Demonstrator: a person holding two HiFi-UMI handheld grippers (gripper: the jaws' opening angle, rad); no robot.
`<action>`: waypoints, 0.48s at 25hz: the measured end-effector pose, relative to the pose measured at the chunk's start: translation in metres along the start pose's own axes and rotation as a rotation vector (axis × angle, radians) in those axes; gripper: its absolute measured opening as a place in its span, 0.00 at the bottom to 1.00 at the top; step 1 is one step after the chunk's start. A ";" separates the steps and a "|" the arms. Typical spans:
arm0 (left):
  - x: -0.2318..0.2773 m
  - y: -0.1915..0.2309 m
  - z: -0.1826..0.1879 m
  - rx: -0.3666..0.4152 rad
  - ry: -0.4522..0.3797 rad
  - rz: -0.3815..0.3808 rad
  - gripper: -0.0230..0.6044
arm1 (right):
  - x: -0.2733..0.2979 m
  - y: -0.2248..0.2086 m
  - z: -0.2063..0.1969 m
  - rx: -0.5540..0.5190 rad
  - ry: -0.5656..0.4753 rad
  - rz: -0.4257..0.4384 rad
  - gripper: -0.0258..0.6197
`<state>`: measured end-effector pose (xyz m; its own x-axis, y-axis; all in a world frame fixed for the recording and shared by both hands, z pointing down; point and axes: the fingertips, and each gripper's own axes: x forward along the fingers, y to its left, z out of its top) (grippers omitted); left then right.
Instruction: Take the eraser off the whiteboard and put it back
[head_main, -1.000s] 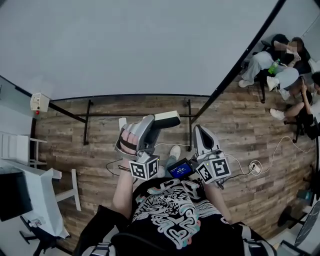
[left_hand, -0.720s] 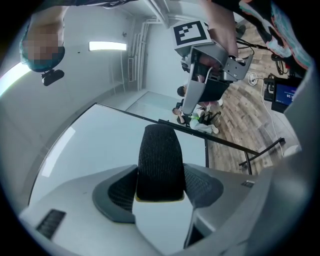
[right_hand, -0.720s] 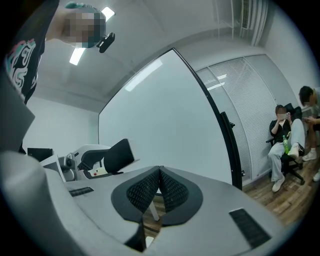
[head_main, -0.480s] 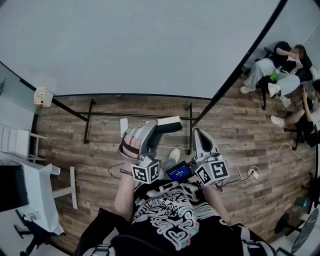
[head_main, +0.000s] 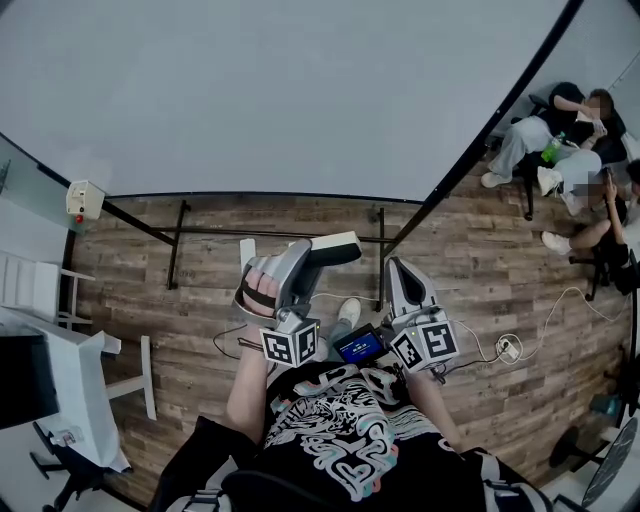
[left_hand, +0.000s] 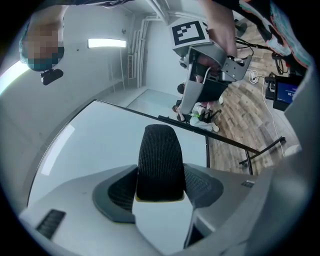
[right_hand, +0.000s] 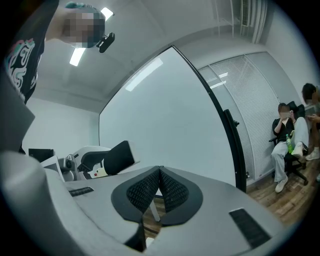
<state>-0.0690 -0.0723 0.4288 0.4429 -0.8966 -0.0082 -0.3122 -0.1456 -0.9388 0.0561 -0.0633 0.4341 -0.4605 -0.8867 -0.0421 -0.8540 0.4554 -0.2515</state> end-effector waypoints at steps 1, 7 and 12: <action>0.003 0.000 -0.001 0.001 0.000 0.000 0.48 | 0.002 -0.002 0.000 0.000 0.001 -0.001 0.06; 0.022 0.003 -0.004 0.002 0.000 0.000 0.48 | 0.013 -0.014 0.002 0.007 0.001 -0.009 0.06; 0.040 0.002 -0.008 0.000 -0.009 -0.010 0.48 | 0.027 -0.023 0.004 0.007 -0.002 -0.011 0.06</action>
<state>-0.0587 -0.1119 0.4294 0.4532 -0.8914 -0.0019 -0.3078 -0.1544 -0.9388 0.0639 -0.0978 0.4349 -0.4505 -0.8918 -0.0413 -0.8573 0.4451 -0.2588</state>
